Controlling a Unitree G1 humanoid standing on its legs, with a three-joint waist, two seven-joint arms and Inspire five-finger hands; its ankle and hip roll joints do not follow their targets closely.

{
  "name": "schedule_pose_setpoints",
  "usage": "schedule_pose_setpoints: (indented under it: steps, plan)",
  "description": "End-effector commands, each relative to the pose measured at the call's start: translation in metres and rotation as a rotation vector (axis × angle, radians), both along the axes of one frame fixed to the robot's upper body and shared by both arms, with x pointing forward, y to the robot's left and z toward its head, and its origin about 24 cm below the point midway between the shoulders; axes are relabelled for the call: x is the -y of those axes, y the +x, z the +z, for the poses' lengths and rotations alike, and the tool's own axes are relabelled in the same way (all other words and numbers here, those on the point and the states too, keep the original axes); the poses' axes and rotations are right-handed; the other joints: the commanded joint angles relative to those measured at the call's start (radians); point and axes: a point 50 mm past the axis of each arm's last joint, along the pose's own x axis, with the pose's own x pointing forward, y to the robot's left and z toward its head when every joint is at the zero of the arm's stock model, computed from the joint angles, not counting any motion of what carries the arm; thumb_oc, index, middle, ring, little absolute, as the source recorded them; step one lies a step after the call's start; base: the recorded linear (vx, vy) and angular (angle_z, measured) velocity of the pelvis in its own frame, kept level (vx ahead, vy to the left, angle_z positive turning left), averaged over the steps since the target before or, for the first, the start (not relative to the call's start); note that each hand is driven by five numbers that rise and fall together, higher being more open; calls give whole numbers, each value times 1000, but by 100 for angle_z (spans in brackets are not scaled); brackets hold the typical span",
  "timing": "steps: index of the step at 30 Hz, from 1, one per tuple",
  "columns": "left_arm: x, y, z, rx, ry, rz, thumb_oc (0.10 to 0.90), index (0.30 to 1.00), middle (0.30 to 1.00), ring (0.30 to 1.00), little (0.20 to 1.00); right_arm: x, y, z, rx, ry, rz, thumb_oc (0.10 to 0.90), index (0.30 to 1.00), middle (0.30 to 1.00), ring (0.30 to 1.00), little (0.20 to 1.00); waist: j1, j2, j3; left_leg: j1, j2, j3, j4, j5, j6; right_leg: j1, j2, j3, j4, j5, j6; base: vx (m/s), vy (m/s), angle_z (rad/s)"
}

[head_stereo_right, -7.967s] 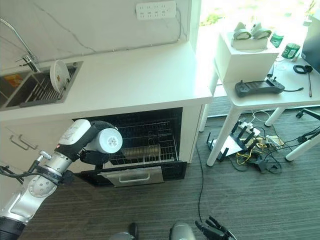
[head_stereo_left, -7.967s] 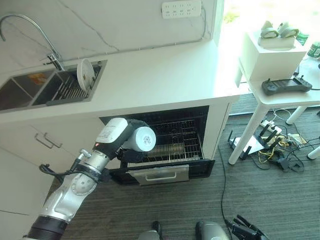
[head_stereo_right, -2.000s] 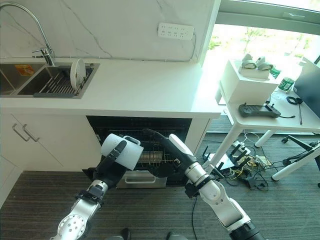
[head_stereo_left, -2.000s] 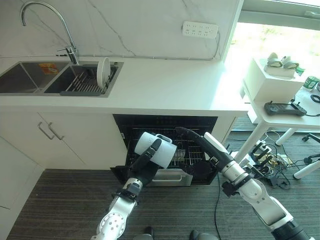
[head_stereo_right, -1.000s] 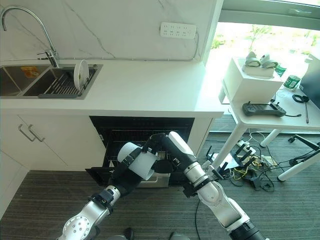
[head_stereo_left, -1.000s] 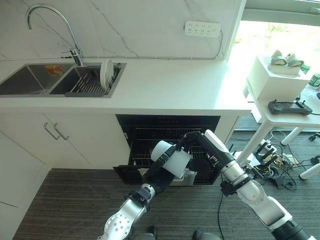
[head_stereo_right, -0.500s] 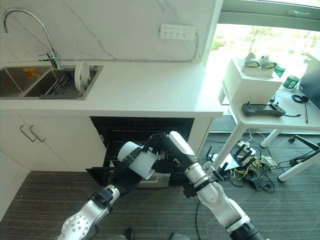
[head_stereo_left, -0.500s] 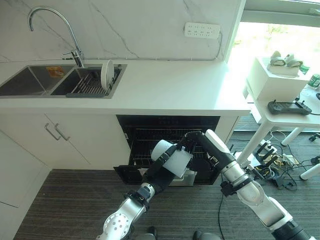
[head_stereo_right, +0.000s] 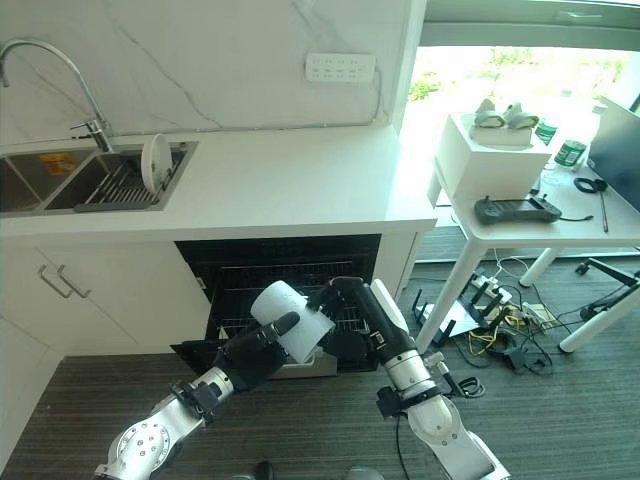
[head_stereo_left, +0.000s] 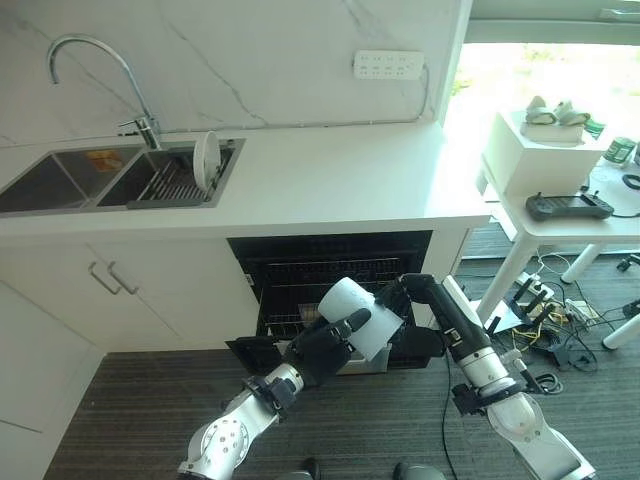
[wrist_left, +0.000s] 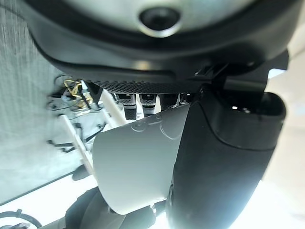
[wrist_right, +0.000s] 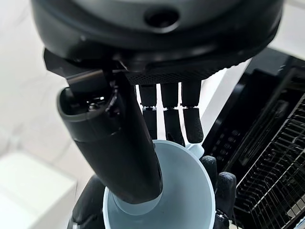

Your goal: Place the dishes in the dishwasher.

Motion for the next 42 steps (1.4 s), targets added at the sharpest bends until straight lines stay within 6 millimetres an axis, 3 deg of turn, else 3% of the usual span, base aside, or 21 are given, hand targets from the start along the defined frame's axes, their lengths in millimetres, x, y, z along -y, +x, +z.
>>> schedule_pose_setpoints:
  steps: [1, 6, 8, 21, 26, 28, 30, 36, 38, 39, 42]
  plan:
    - [1, -8, 1, 68, 170, -136, 800, 900, 900, 900, 900, 32, 25, 93, 509, 352, -213, 400, 300, 300, 300, 300, 0, 7, 3, 9, 4, 19, 158, -278, 45, 55, -3, -48, -39, -86, 64, 0, 0, 0]
    - [-26, -6, -4, 114, 414, -93, 800, 900, 900, 900, 900, 46, 23, 90, 492, 378, -270, 400, 300, 300, 300, 300, 1, 19, 5, 5, 12, 16, 158, -269, 37, 59, 2, -55, -39, -91, 60, 28, -14, 4]
    - [-47, -4, -3, 113, 488, -21, 800, 900, 900, 900, 900, 51, 22, 89, 484, 386, -283, 400, 300, 300, 300, 300, 8, 25, 8, -1, 17, 8, 158, -261, 30, 60, 2, -62, -39, -95, 58, 49, -59, 4]
    - [-79, -9, 2, 165, 622, 96, 800, 900, 900, 900, 900, 58, 24, 79, 384, 495, -252, 400, 300, 300, 300, 300, 35, 45, 16, -25, 30, -29, 158, -229, 2, 69, 7, -99, -39, -113, 41, 26, -58, 11]
    - [-95, -8, 4, 239, 816, 164, 800, 900, 900, 900, 900, 48, 38, 67, 254, 388, -193, 400, 300, 300, 300, 300, 60, 56, 27, -49, 35, -47, 158, -201, -20, 73, 3, -123, -39, -117, 35, 87, -4, 12]
    - [-97, -9, 7, 282, 816, 126, 800, 900, 900, 900, 900, 51, 52, 56, 80, 507, -163, 400, 300, 300, 300, 300, 83, 59, 30, -64, 36, -61, 158, -187, -29, 73, -1, -137, -39, -119, 34, 195, 40, 23]
    - [-95, -15, 6, 286, 816, 24, 800, 900, 900, 900, 900, 54, 60, 50, 30, 445, -164, 400, 300, 300, 300, 300, 102, 60, 35, -74, 37, -71, 158, -182, -31, 69, -5, -149, -39, -120, 34, 148, 47, 26]
    - [-91, -16, 2, 271, 891, -162, 800, 900, 900, 900, 900, 70, 88, 68, -8, 313, -230, 400, 300, 300, 300, 300, 126, 58, 76, -124, 25, -97, 158, -177, -23, 15, -10, -153, -39, -105, 35, 21, 53, 18]
    - [-87, -7, 6, 284, 880, -177, 800, 900, 900, 900, 900, 76, 102, 84, 10, 316, -244, 400, 300, 300, 300, 300, 127, 60, 106, -156, 19, -106, 158, -175, -19, -23, -8, -146, -39, -97, 36, -256, 40, 11]
    - [-82, 4, 10, 273, 832, -212, 800, 900, 900, 900, 900, 89, 120, 105, 19, 323, -272, 400, 300, 300, 300, 300, 127, 65, 153, -199, 7, -116, 158, -171, -10, -73, -3, -132, -39, -84, 36, -294, 35, 12]
    - [-78, 7, 8, 247, 809, -221, 800, 900, 900, 900, 900, 97, 131, 114, 17, 308, -299, 400, 300, 300, 300, 300, 132, 69, 186, -216, -2, -119, 158, -169, -2, -94, 1, -118, -39, -75, 36, -146, 48, 10]
